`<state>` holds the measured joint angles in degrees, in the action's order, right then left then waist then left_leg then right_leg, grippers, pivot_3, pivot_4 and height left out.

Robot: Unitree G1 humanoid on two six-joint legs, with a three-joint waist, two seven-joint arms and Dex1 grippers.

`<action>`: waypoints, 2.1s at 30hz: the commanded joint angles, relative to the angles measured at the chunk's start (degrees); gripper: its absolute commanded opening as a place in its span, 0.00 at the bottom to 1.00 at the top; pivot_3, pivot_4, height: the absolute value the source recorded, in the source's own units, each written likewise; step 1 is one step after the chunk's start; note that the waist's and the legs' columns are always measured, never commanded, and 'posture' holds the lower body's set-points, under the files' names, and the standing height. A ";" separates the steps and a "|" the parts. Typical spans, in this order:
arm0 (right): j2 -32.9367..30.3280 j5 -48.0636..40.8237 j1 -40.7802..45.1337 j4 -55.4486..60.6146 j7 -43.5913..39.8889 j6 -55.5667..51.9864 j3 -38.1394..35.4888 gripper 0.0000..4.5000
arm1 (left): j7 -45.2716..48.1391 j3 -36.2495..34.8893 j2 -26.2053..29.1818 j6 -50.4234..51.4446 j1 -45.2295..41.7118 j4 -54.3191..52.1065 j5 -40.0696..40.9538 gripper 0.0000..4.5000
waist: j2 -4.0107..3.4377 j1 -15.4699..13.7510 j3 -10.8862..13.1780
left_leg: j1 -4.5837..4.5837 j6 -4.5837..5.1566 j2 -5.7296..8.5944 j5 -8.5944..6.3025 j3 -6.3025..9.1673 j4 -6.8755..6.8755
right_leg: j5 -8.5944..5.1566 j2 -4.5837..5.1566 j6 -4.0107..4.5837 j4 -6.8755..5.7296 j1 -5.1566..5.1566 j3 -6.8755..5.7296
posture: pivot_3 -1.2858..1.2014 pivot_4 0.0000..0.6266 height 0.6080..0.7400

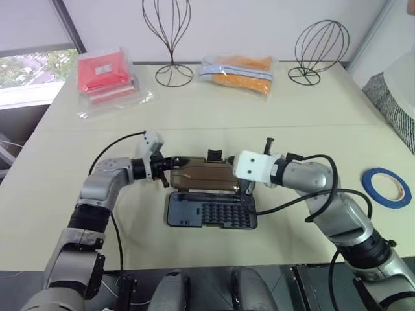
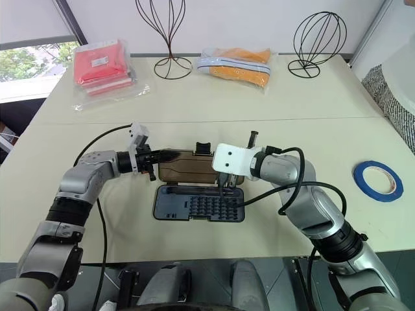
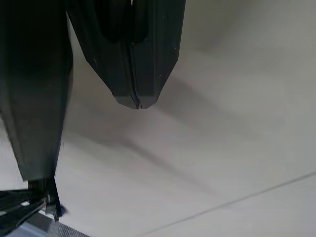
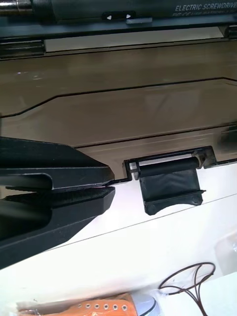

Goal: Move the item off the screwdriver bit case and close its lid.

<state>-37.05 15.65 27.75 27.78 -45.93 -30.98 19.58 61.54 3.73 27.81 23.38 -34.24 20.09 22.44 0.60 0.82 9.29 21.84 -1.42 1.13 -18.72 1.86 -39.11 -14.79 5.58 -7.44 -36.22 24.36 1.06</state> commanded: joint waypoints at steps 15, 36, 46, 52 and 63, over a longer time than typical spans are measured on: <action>-9.23 -15.18 1.10 13.83 -11.13 -22.33 -19.51 0.87 | 11.31 2.56 1.29 0.22 -1.47 -3.15 -0.40 0.00 | 0.00 -0.14 0.01 | 0.08 0.17 0.01 -0.09 0.03 -0.03 | 0.00 0.00 0.00 0.01 0.00 -0.02 | 0.52 0.24 1.00; -16.90 -35.39 -1.22 18.63 -7.23 -34.63 -32.61 0.87 | 25.56 8.07 7.58 4.71 3.04 -17.61 2.77 0.00 | 0.00 -0.13 0.00 | 0.07 0.33 -0.01 -0.18 0.06 -0.04 | 0.00 0.02 0.00 0.01 0.01 0.01 | 0.52 0.24 1.00; -13.31 -43.88 -3.64 18.20 -5.00 -34.86 -30.82 0.87 | 27.49 15.66 8.66 -4.55 7.26 -14.19 -5.09 0.00 | 0.00 -0.18 0.00 | 0.07 0.34 -0.01 -0.18 0.04 -0.05 | 0.00 0.02 0.00 0.01 0.00 0.02 | 0.52 0.24 1.00; -9.86 -48.15 -6.49 16.06 -3.55 -33.85 -28.55 0.87 | 26.82 18.33 8.26 -13.00 7.14 -6.61 -10.25 0.00 | -0.09 -0.35 -0.09 | -0.37 0.39 0.00 -0.21 0.03 -0.03 | 0.00 0.03 0.00 0.08 -0.50 0.03 | 0.52 0.24 1.00; -9.40 -61.17 -12.11 18.61 -7.42 -32.49 -25.97 0.68 | 24.05 10.66 6.00 3.05 -1.66 -13.09 1.21 0.00 | 0.01 -0.21 -0.02 | -0.42 0.46 0.00 -0.25 0.18 -0.07 | -0.01 0.02 -0.01 0.10 -0.64 -0.04 | 0.52 0.24 1.00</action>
<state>-46.08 -43.80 15.59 44.57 -52.75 -65.16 -6.63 85.96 16.77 33.90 24.58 -33.85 9.91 21.50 0.61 0.60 9.27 21.45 -0.96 1.13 -18.97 2.04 -39.18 -14.80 5.60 -7.45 -36.13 23.75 1.02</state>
